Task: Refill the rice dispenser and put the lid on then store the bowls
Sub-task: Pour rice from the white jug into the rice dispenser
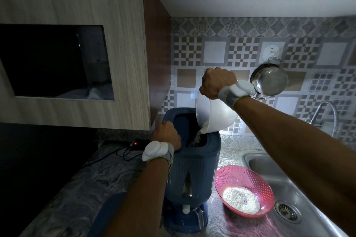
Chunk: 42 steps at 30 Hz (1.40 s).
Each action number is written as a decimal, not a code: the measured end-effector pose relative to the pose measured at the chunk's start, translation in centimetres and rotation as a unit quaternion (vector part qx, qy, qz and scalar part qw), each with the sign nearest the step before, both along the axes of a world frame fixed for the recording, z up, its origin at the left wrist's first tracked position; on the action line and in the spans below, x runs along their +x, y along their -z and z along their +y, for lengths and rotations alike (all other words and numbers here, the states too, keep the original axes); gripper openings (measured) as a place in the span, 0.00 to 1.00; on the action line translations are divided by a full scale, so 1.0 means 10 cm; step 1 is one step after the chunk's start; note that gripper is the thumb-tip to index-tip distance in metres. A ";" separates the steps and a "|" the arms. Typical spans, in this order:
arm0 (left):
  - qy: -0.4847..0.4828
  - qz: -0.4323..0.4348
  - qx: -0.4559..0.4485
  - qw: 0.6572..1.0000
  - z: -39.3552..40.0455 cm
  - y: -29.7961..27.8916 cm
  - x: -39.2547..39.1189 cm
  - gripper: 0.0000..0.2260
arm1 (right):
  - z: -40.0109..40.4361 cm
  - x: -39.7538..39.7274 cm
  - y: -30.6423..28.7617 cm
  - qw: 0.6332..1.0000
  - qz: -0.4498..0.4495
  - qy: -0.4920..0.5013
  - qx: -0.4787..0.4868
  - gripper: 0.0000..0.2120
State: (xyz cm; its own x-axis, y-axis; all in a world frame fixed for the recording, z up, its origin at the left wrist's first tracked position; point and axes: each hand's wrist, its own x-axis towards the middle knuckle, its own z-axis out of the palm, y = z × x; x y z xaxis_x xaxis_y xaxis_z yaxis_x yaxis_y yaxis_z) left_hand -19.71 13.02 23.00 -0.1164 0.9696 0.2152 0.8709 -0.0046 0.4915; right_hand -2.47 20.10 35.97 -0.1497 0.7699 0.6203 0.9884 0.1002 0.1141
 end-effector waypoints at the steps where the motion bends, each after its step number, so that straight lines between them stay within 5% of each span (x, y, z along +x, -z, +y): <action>1: -0.001 0.000 0.001 1.000 0.00 0.00 0.00 0.09 | 0.00 0.00 0.00 1.000 -0.001 0.000 0.000 0.13; 42: -0.010 0.007 -0.002 1.000 -0.01 -0.01 0.00 0.09 | 0.03 -0.03 0.08 0.999 -0.026 -0.019 0.020 0.18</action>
State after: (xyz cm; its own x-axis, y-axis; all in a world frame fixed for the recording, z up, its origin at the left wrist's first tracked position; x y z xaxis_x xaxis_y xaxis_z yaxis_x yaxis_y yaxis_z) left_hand -19.68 12.92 23.06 -0.1321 0.9682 0.2126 0.8775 0.0144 0.4793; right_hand -2.80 20.45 35.22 -0.2108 0.7380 0.6411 0.9767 0.1322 0.1690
